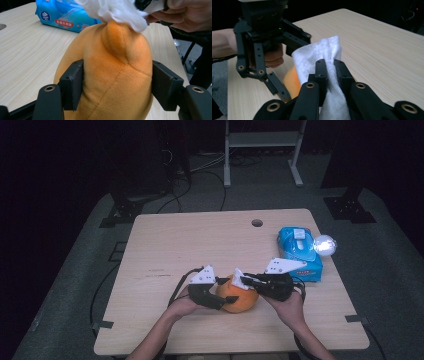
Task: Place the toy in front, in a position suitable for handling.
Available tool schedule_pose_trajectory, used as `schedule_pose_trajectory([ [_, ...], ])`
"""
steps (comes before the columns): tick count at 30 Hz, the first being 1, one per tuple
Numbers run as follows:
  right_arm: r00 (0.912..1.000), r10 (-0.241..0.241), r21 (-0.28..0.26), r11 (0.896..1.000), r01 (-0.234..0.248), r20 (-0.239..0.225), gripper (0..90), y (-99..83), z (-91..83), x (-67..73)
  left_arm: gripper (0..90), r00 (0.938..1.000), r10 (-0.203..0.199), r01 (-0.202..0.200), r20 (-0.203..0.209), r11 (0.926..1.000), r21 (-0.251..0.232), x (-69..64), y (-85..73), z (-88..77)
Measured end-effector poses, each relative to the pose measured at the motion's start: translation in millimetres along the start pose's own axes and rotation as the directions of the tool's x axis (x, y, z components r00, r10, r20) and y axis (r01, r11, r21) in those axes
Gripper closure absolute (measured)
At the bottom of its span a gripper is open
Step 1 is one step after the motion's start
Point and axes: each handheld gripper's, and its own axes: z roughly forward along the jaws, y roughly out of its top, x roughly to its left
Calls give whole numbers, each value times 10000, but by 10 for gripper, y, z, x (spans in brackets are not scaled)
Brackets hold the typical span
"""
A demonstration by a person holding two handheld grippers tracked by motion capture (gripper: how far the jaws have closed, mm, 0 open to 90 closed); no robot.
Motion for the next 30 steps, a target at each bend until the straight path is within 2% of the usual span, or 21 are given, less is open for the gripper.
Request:
schedule_pose_trajectory([
  [3,9988,314,232,9992,-323,386,818,-73,-7,-122,346,9999,-120,121,22,9999,-67,48,-22,-36],
  [5,9950,787,314,9962,-807,609,818,-140,-38,-240,346,9997,-234,236,105,9996,-176,73,-43,-53],
  [7,9928,1079,269,9936,-1094,519,817,-169,-59,-294,324,9998,-100,104,181,9996,-250,80,-43,-57],
  [10,9944,808,370,9958,-835,681,816,-157,-43,-250,196,9994,44,-36,335,9997,-244,96,-33,-77],
  [11,9946,783,349,9961,-808,677,815,-154,-40,-246,176,9989,288,-283,365,9995,-158,127,-50,-129],
  [13,9945,819,347,9958,-843,658,815,-153,-45,-248,140,9985,425,-424,340,9991,-11,173,-103,-173],
  [16,9944,838,327,9958,-861,647,815,-149,-47,-243,116,9971,690,-703,320,9966,425,203,-185,-139],
  [20,9946,856,323,9956,-876,593,815,-130,-23,-223,99,9942,990,-1012,412,9934,547,156,-167,-12],
  [21,9948,811,328,9960,-832,610,816,-123,-17,-208,122,9934,1050,-1073,457,9930,504,136,-159,0],
  [25,9967,748,27,9972,-749,312,819,-68,-23,-120,348,9908,1352,-1347,-102,9900,415,76,-45,-79],
  [27,9971,718,-131,9974,-715,258,820,-44,-33,-88,395,9901,1382,-1373,-252,9899,348,65,-13,-108],
  [28,9976,693,-536,9962,-692,10,820,18,-53,-41,410,9856,1557,-1542,-658,9877,276,46,52,-178],
  [29,9976,693,-536,9962,-692,10,820,18,-53,-41,417,9856,1557,-1542,-658,9877,276,46,52,-178],
  [30,9981,609,-719,9956,-605,26,820,61,-55,-24,425,9817,1616,-1597,-1007,9868,266,51,123,-268],
])
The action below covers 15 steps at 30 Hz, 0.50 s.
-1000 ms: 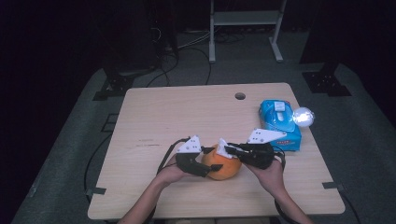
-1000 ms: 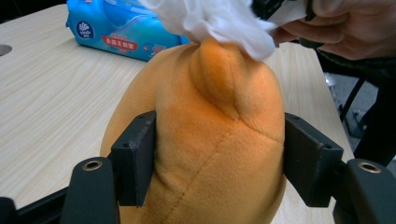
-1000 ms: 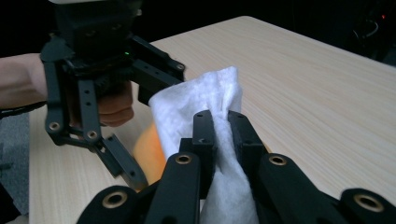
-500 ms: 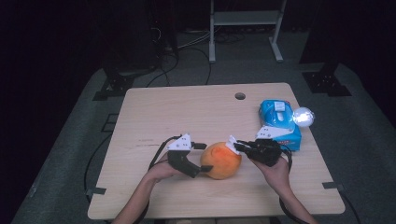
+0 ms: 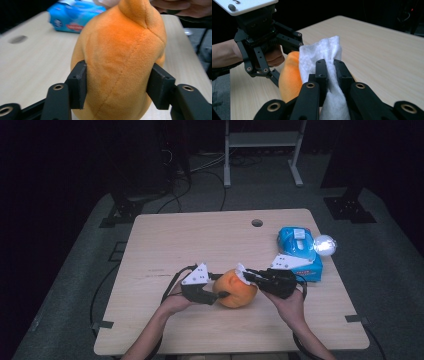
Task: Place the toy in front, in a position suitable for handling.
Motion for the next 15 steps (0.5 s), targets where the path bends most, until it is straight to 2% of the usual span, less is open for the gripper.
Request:
schedule_pose_trajectory([
  [1,10000,0,0,10000,0,0,820,0,0,0,430,10000,0,0,0,10000,0,0,0,0],
  [3,10000,-52,-81,10000,52,23,820,75,28,-26,435,9966,171,-156,-808,9997,192,20,78,-98],
  [6,9999,-103,252,9996,101,63,820,156,106,-85,435,9863,150,-88,-1645,9992,379,48,108,-140],
  [7,9999,-104,313,9995,101,89,819,167,129,-98,434,9806,111,-29,-1958,9991,418,61,106,-142],
  [9,9998,-77,432,9990,69,179,819,181,207,-142,429,9722,250,-73,-2328,9970,766,49,84,-90],
  [11,9996,63,646,9979,-81,270,819,163,278,-208,423,9669,345,-36,-2530,9925,1218,14,31,21],
  [12,9994,215,684,9974,-234,283,819,143,300,-250,417,9668,388,0,-2527,9884,1519,-5,-2,92],
  [13,9989,392,705,9967,-409,262,819,122,310,-289,405,9686,565,-120,-2420,9833,1817,-32,-32,161],
  [14,9983,537,728,9958,-552,221,819,105,315,-316,385,9731,532,-150,-2243,9856,1686,-65,-43,207],
  [15,9981,597,765,9952,-609,175,819,91,314,-335,367,9757,621,-239,-2103,9835,1791,-95,-25,239],
])
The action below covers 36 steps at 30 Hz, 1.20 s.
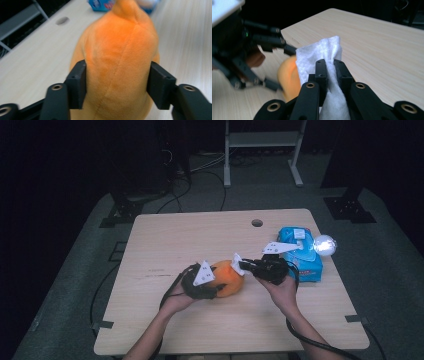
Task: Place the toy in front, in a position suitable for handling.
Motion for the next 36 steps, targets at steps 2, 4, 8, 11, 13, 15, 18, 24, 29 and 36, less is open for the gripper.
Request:
schedule_pose_trajectory([
  [2,9999,85,37,10000,-85,-62,818,-26,-7,-23,322,9992,320,-325,231,9992,249,-65,62,8],
  [4,9994,258,108,9996,-255,-212,818,-60,-9,-50,307,9984,248,-256,517,9996,156,-75,82,-7],
  [8,9986,199,605,9980,-169,-495,816,-175,2,-42,312,9757,-250,369,2175,9980,-509,-71,140,-105],
  [11,9965,339,659,9974,-289,-768,816,-276,-45,-21,297,9750,-667,875,2118,9920,-906,-14,139,-110],
  [13,9959,296,736,9970,-233,-856,816,-332,-75,-9,284,9763,-844,1078,1995,9881,-1095,20,127,-100],
  [15,9940,256,852,9962,-166,-1066,816,-378,-96,8,276,9771,-1082,1311,1830,9843,-1183,42,117,-85],
  [18,9926,12,1037,9945,115,-1214,816,-409,-111,57,260,9758,-1327,1578,1741,9776,-1391,83,94,-73],
  [24,9899,-223,1192,9921,392,-1397,815,-443,-131,104,210,9679,-1423,1694,2069,9782,-1197,95,60,-9],
  [29,9882,-409,1275,9900,601,-1477,815,-457,-158,114,179,9669,-1141,1367,2282,9869,-858,49,27,86],
  [36,9919,-402,942,9942,518,-1208,815,-458,-337,83,205,9613,-1306,1446,2425,9887,-408,52,-30,116],
])
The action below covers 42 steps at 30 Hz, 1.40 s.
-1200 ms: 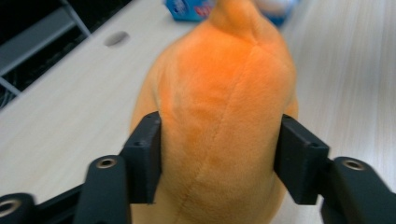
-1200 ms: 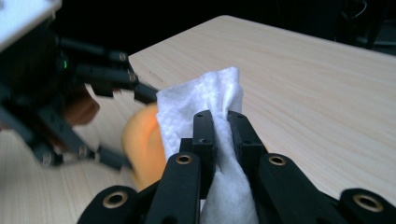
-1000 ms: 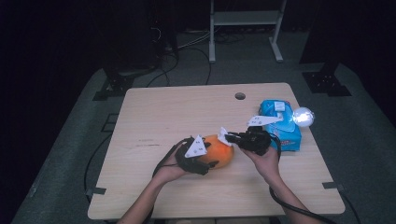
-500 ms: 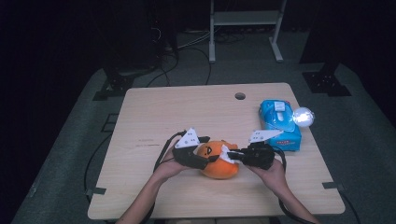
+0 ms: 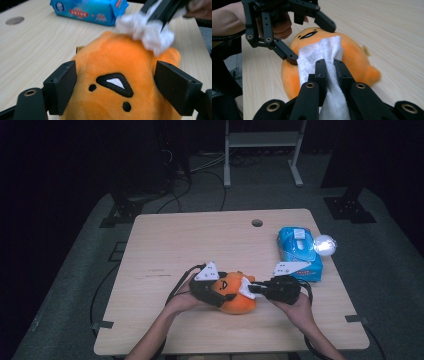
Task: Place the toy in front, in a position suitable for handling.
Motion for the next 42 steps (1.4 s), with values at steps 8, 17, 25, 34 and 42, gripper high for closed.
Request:
schedule_pose_trajectory([
  [8,9940,176,411,9989,-221,1081,809,-264,-487,-166,239,10000,28,-28,-18,9994,351,-33,-24,43],
  [17,9779,701,980,9910,-908,1967,789,-690,-801,-349,450,9987,383,-372,-333,9988,305,-79,0,13],
  [25,9676,1273,753,9863,-1467,2180,610,-824,-882,-437,490,9991,305,-311,-287,9994,-177,-96,12,-15],
  [34,9670,1454,639,9847,-1618,2092,528,-832,-833,-448,525,9984,341,-369,-440,9974,-624,-68,44,-90],
  [42,9722,1210,500,9898,-1335,2003,523,-771,-802,-384,507,9888,172,-292,-1480,9964,-794,35,-30,-152],
])
